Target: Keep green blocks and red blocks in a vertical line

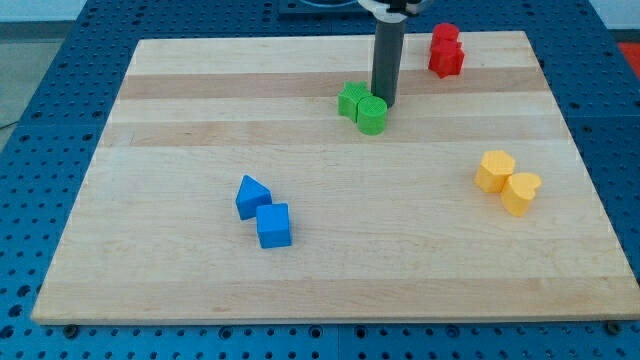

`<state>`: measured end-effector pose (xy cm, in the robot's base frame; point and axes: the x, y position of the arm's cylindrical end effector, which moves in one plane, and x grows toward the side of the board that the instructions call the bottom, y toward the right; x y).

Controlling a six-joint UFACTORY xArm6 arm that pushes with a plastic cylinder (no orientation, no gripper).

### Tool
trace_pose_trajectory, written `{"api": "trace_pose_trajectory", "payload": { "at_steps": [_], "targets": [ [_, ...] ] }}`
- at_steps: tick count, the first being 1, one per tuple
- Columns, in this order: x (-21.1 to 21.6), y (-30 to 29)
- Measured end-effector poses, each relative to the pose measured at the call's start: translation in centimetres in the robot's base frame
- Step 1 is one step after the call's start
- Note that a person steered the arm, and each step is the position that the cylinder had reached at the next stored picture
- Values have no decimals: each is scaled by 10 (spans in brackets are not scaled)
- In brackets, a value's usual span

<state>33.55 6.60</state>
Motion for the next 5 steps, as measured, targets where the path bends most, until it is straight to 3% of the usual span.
{"api": "trace_pose_trajectory", "payload": {
  "at_steps": [2,3,5],
  "targets": [
    [2,28],
    [25,31],
    [46,-3]
  ]
}}
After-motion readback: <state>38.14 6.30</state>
